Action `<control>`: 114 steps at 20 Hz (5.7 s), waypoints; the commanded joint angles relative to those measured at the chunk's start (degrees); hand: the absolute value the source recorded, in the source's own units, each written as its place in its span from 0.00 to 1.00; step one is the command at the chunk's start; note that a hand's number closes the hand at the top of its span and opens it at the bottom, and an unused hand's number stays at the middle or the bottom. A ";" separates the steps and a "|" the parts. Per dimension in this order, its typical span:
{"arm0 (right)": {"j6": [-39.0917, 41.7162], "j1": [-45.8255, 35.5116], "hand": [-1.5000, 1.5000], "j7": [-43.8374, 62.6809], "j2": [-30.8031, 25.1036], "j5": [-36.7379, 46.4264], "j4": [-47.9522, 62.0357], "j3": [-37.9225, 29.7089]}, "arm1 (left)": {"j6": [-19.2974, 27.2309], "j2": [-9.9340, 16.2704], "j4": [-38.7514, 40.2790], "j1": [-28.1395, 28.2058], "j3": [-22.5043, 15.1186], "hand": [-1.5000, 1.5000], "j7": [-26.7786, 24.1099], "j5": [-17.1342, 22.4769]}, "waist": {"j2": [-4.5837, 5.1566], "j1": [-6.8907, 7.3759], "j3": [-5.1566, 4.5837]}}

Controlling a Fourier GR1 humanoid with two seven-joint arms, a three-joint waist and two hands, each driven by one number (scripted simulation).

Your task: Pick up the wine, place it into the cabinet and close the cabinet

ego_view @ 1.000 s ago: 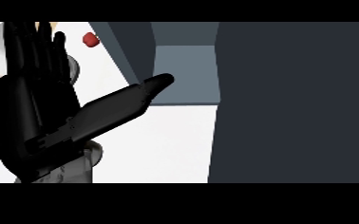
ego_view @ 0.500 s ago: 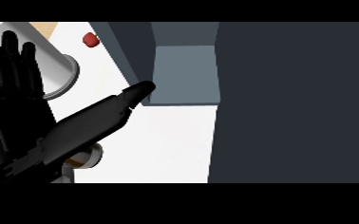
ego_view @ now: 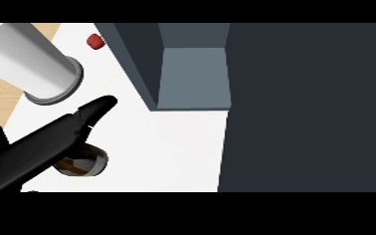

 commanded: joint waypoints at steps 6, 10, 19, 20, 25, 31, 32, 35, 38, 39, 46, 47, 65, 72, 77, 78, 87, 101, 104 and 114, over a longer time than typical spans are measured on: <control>-1.40 1.49 0.00 6.61 -1.15 -3.09 -13.71 -0.26 | -5.82 3.21 -6.24 4.72 6.41 0.00 2.87 4.36 | 0.04 0.11 -0.02; -1.89 1.03 0.00 6.78 -0.85 -1.92 -12.89 0.44 | -3.24 2.56 -5.91 10.15 7.34 0.00 -1.14 7.22 | 0.09 0.08 -0.08; -3.21 -0.88 0.00 7.15 -0.84 -1.21 -11.96 0.47 | -1.02 1.97 -7.81 21.75 9.20 0.00 -7.59 15.11 | -0.13 0.37 -0.20; -2.65 -0.18 0.00 5.99 -0.61 -1.03 -11.90 2.40 | 1.79 0.38 -4.68 23.41 7.14 0.00 -11.41 14.01 | -0.06 -0.01 -0.18; -4.10 -1.09 0.00 8.42 -1.05 -1.07 -14.29 2.06 | 1.96 1.24 -0.84 24.79 10.37 0.00 -15.11 20.90 | 0.03 -0.32 -0.16; -4.59 -0.25 0.00 9.64 -1.96 -1.13 -15.95 2.28 | 1.47 1.21 2.19 34.17 12.51 0.00 -27.52 32.60 | -0.07 -0.25 -0.20; -3.21 -0.45 0.00 5.91 -2.21 -3.85 -12.68 -1.15 | 1.12 1.53 4.63 34.01 13.99 0.00 -31.15 36.10 | 0.12 -0.11 -0.13; -3.30 2.21 0.00 5.58 -2.43 0.65 -13.86 4.63 | 0.52 0.07 7.52 35.73 14.92 0.00 -35.81 39.14 | 0.02 -0.38 -0.10; -4.77 1.71 0.00 5.93 -1.74 0.05 -15.15 4.17 | -0.42 -0.05 10.35 35.99 15.89 0.00 -38.44 40.74 | 0.03 -0.60 -0.08; -4.81 -0.64 0.00 7.32 -2.48 -0.61 -13.66 1.81 | -1.44 -0.69 13.47 38.04 17.06 0.00 -44.49 44.44 | 0.09 -0.15 -0.15; -3.70 2.09 0.00 4.25 -4.05 -0.98 -13.28 2.13 | -5.06 -0.88 24.68 38.34 23.09 0.00 -54.92 50.78 | 0.11 -0.57 -0.07; -5.85 -0.02 0.00 8.82 -3.08 -0.27 -15.21 3.46 | -4.78 -0.02 24.18 36.47 23.88 0.00 -53.10 50.76 | 0.16 -0.41 -0.09; -5.05 1.34 0.00 6.93 -4.39 -2.06 -16.56 1.93 | -14.62 -1.67 44.05 38.00 26.15 0.00 -71.27 60.77 | 0.02 -0.68 -0.04; -5.94 -1.10 0.00 8.55 -4.27 -1.93 -16.12 2.22 | -12.83 -1.70 55.87 33.36 23.31 0.00 -79.14 61.53 | 0.18 -0.97 -0.12; -5.02 1.02 0.00 5.92 -4.54 -2.50 -14.59 1.59 | -14.53 -1.70 56.42 35.82 23.65 0.00 -84.59 69.44 | 0.11 -0.31 -0.02; -5.50 -2.53 0.00 9.40 -5.11 -3.56 -15.55 0.05 | -13.56 -1.70 58.42 32.71 24.66 0.00 -84.27 70.06 | 0.18 -0.36 -0.08; -5.16 0.72 0.00 6.35 -4.22 -0.49 -14.61 3.15 | -18.98 -1.71 68.17 29.62 28.19 0.00 -94.72 80.07 | 0.05 -0.66 -0.06; -3.68 -1.22 0.00 6.69 -4.82 -5.84 -12.50 -2.17 | -20.35 -1.28 75.00 22.29 26.37 1.00 -98.30 82.38 | 0.28 -0.46 0.02; -5.04 -0.02 0.00 7.04 -3.36 -1.05 -13.84 2.44 | -21.38 0.29 73.74 21.98 26.03 1.00 -96.30 85.09 | 0.14 -0.54 -0.01; -2.04 3.71 0.00 3.22 -5.32 -4.90 -13.40 -1.52 | -12.74 -0.16 71.07 20.87 23.55 1.00 -100.53 78.80 | 0.12 -0.46 0.07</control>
